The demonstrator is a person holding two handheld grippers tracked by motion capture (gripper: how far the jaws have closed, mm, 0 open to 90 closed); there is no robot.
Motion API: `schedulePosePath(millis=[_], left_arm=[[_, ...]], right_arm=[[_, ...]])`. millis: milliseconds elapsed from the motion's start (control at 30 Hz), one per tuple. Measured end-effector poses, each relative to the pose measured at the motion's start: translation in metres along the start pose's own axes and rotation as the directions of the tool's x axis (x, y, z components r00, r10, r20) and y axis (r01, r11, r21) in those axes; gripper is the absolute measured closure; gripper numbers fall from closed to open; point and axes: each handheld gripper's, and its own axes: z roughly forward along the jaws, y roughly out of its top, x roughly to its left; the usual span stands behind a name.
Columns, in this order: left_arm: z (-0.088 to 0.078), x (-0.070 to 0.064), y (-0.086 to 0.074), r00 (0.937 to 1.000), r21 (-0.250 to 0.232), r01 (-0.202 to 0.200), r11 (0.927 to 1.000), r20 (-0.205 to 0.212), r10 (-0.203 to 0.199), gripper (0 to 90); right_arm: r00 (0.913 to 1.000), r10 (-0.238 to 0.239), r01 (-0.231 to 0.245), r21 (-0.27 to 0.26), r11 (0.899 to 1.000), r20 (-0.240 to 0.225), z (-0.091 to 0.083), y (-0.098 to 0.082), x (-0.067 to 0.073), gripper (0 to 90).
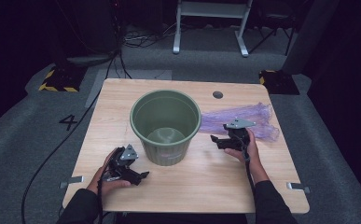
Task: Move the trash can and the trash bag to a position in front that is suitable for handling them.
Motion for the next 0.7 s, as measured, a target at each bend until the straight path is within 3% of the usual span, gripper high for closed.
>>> schedulePosePath(millis=[133, 433, 500, 633, 700], left_arm=[[-0.003, -0.002, -0.003, 0.9998, 0.000, 0.012, 0.9999, -0.013, -0.012, 0.3], [-0.012, -0.008, -0.013, 0.9991, -0.002, 0.030, 0.9996, -0.029, -0.030, 0.3], [-0.014, -0.009, -0.015, 0.9990, -0.001, 0.032, 0.9995, -0.030, -0.032, 0.4], [-0.018, -0.011, -0.019, 0.9989, -0.001, 0.034, 0.9994, -0.034, -0.034, 0.4], [-0.019, -0.011, -0.021, 0.9987, -0.002, 0.037, 0.9993, -0.036, -0.037, 0.3]], right_arm=[[0.9993, 0.027, -0.027, 0.008, 1.000, 0.025, 0.007, 0.000, -0.013, 23.2], [0.9983, 0.029, -0.031, 0.051, 0.998, 0.052, 0.035, 0.007, -0.026, 25.8], [0.9982, 0.018, -0.023, 0.090, 0.996, 0.057, 0.043, 0.003, -0.027, 26.3], [0.9968, 0.035, -0.044, 0.124, 0.991, 0.072, 0.049, -0.003, -0.032, 30.7], [0.9947, 0.075, -0.084, 0.132, 0.988, 0.070, 0.050, -0.005, -0.038, 31.8]])
